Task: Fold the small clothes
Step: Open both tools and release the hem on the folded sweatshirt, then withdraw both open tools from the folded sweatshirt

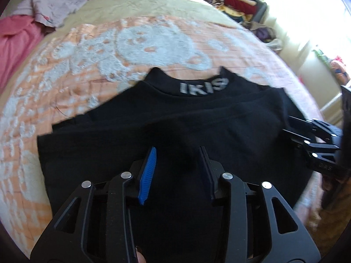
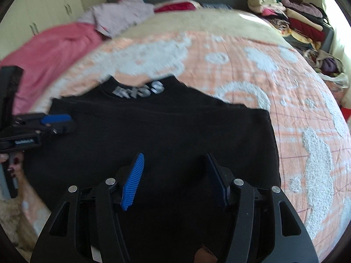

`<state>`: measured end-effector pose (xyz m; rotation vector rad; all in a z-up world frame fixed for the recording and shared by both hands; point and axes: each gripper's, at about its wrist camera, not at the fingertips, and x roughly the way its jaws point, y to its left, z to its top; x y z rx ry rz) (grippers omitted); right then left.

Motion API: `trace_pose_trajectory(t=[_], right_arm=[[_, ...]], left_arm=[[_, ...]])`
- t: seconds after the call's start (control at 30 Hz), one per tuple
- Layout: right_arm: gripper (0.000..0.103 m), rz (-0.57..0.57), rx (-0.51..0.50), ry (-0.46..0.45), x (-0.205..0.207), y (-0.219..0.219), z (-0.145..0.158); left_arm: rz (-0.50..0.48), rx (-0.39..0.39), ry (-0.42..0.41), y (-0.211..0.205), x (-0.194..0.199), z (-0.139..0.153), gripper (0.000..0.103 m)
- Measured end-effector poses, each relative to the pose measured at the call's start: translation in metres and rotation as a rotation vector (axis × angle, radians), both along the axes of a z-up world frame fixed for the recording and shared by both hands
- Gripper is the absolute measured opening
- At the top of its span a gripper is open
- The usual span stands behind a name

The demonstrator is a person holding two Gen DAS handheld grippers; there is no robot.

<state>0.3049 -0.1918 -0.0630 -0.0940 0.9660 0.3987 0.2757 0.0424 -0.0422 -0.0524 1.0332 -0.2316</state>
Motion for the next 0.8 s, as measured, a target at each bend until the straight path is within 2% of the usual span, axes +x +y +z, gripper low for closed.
trace_pose_trajectory(t=[0.1, 0.23, 0.33, 0.53, 0.63, 0.8], right_arm=[[0.060, -0.036, 0.003, -0.001, 0.010, -0.001, -0.007], [0.061, -0.089, 0.034, 0.013, 0.023, -0.008, -0.014], [0.061, -0.108, 0.027, -0.016, 0.024, -0.007, -0.010], [0.063, -0.108, 0.029, -0.086, 0.002, -0.009, 0.010], [0.063, -0.093, 0.042, -0.117, -0.015, -0.007, 0.020], [0.069, -0.036, 0.068, -0.121, -0.043, 0.002, 0.030]], left_arm=[[0.042, 0.030, -0.020, 0.006, 0.011, -0.005, 0.028], [0.092, 0.029, -0.036, 0.019, 0.021, -0.010, 0.028], [0.111, 0.010, -0.044, 0.024, 0.021, -0.004, 0.027], [0.114, 0.031, -0.080, 0.025, 0.004, 0.013, 0.032], [0.109, 0.030, -0.090, 0.026, -0.004, 0.019, 0.040], [0.094, 0.044, -0.100, 0.025, -0.025, 0.027, 0.053]])
